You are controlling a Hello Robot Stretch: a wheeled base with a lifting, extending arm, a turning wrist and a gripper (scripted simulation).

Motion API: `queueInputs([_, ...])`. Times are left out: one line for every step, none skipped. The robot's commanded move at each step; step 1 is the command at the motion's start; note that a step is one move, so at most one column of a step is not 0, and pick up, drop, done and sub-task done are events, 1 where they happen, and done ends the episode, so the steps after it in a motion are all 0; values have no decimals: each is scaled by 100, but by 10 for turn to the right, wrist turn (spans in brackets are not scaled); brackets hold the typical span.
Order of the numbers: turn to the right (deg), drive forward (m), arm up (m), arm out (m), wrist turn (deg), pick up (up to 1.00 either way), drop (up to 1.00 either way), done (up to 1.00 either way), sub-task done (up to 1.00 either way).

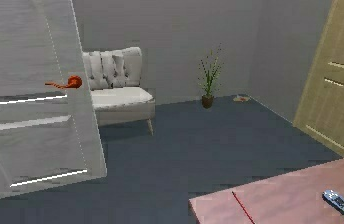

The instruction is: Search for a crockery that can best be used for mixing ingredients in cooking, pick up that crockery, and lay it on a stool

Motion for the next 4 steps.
queueInputs([0, 0, 0, 0, -450, 0, 0, 0, 0])
queueInputs([0, 0, 0, 0, -90, 0, 0, 0, 0])
queueInputs([0, 0, 0, -16, 0, 0, 0, 0, 0])
queueInputs([-150, 0, 0, 0, 0, 0, 0, 0, 0])
